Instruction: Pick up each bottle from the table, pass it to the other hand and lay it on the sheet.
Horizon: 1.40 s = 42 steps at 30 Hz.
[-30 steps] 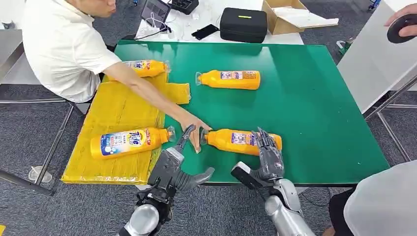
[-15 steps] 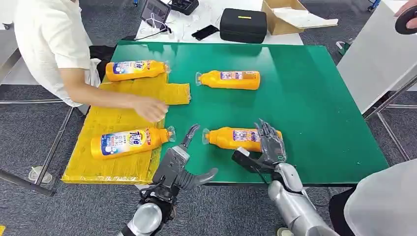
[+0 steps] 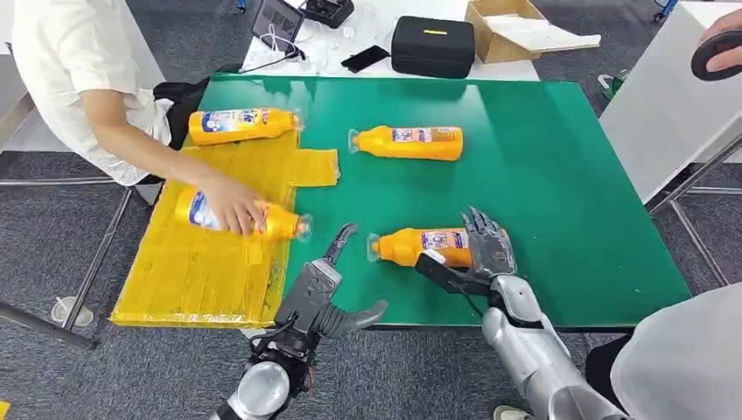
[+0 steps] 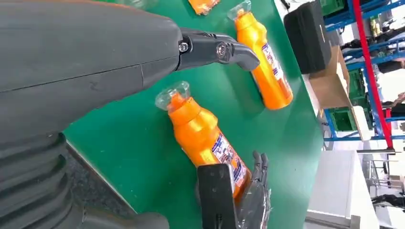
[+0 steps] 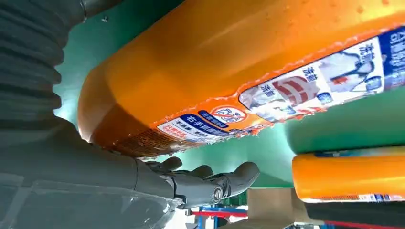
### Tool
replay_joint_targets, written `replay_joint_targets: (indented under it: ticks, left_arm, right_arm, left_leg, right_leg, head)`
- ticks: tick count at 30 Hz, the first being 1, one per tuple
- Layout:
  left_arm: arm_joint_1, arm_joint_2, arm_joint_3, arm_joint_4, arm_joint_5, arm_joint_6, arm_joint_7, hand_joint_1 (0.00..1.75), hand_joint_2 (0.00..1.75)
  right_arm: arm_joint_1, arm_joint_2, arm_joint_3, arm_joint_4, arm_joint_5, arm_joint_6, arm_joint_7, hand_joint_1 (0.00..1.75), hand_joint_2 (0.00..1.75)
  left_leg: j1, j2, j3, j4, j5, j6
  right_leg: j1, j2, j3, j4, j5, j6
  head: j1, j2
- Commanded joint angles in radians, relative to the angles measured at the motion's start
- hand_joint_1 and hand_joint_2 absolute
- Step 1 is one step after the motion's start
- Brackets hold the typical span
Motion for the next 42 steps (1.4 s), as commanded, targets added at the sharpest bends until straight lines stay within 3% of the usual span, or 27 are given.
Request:
replay_joint_targets:
  ticks: [1,3,9,10,11,19,27,32,42]
  left_arm:
    - [-0.029,0.008,-0.013,0.038,-0.009,-0.004,0.01,0.0,1.75]
    - [-0.036,0.005,-0.016,0.046,-0.008,-0.007,0.011,0.0,1.75]
    - [-0.037,0.003,-0.016,0.047,-0.008,-0.007,0.011,0.0,1.75]
    - [-0.038,0.004,-0.016,0.049,-0.008,-0.008,0.011,0.0,1.75]
    - [-0.042,0.002,-0.019,0.052,-0.006,-0.01,0.011,0.0,1.75]
    - [-0.069,-0.008,-0.04,0.086,0.035,-0.032,0.002,0.0,1.75]
    - [-0.077,-0.006,-0.054,0.091,0.049,-0.029,-0.008,0.0,1.75]
    - [-0.066,0.001,-0.059,0.073,0.076,-0.018,-0.046,0.0,1.75]
    - [-0.034,0.007,-0.053,0.032,0.11,-0.015,-0.061,0.0,1.75]
  right_arm:
    - [-0.016,-0.022,0.018,0.111,-0.024,0.11,0.029,0.0,1.75]
    - [-0.035,-0.027,0.015,0.163,-0.046,0.17,0.021,0.0,1.75]
    - [-0.036,-0.033,0.012,0.167,-0.052,0.173,0.013,0.0,1.75]
    - [-0.043,-0.033,0.015,0.176,-0.053,0.181,0.013,1.52,1.75]
    - [-0.055,-0.043,0.023,0.199,-0.052,0.207,0.015,1.75,1.75]
    - [-0.115,-0.08,0.062,0.32,-0.077,0.369,-0.081,1.75,1.75]
    - [-0.102,-0.078,0.058,0.325,-0.148,0.434,-0.184,1.75,1.75]
    - [-0.053,-0.079,0.015,0.262,-0.301,0.493,-0.344,1.75,1.75]
    - [0.009,-0.082,-0.008,0.165,-0.405,0.48,-0.402,1.75,1.75]
  left_leg:
    - [0.0,-0.001,0.005,-0.001,-0.001,0.001]
    - [0.0,-0.001,0.004,-0.001,0.0,0.001]
    - [0.0,-0.002,0.007,-0.001,0.0,0.0]
    - [0.001,-0.002,0.008,-0.001,-0.001,0.0]
    - [0.0,-0.003,0.009,-0.002,0.0,0.001]
    - [0.0,-0.003,0.013,-0.002,0.0,0.001]
    - [0.001,-0.005,0.019,-0.003,-0.001,0.002]
    - [0.001,-0.004,0.024,-0.003,-0.004,0.001]
    - [0.002,0.004,0.035,-0.002,-0.012,-0.001]
  right_leg:
    - [0.0,-0.003,0.006,-0.001,-0.001,-0.002]
    - [0.0,-0.002,0.005,-0.001,-0.001,-0.001]
    - [0.001,-0.004,0.007,-0.003,0.0,-0.001]
    - [0.001,-0.003,0.008,-0.002,0.0,-0.001]
    - [0.001,-0.004,0.009,-0.003,-0.001,-0.002]
    - [0.001,-0.004,0.012,-0.004,0.0,-0.002]
    - [0.002,-0.006,0.021,-0.006,-0.001,-0.001]
    - [0.002,-0.006,0.022,-0.008,-0.002,-0.001]
    - [0.003,0.003,0.033,-0.007,-0.004,-0.001]
  head:
    - [0.0,0.0]
    - [0.0,0.0]
    - [0.0,0.0]
    - [0.0,0.0]
    - [0.0,0.0]
    - [0.0,0.0]
    - [0.0,0.0]
    - [0.0,0.0]
    - [0.0,0.0]
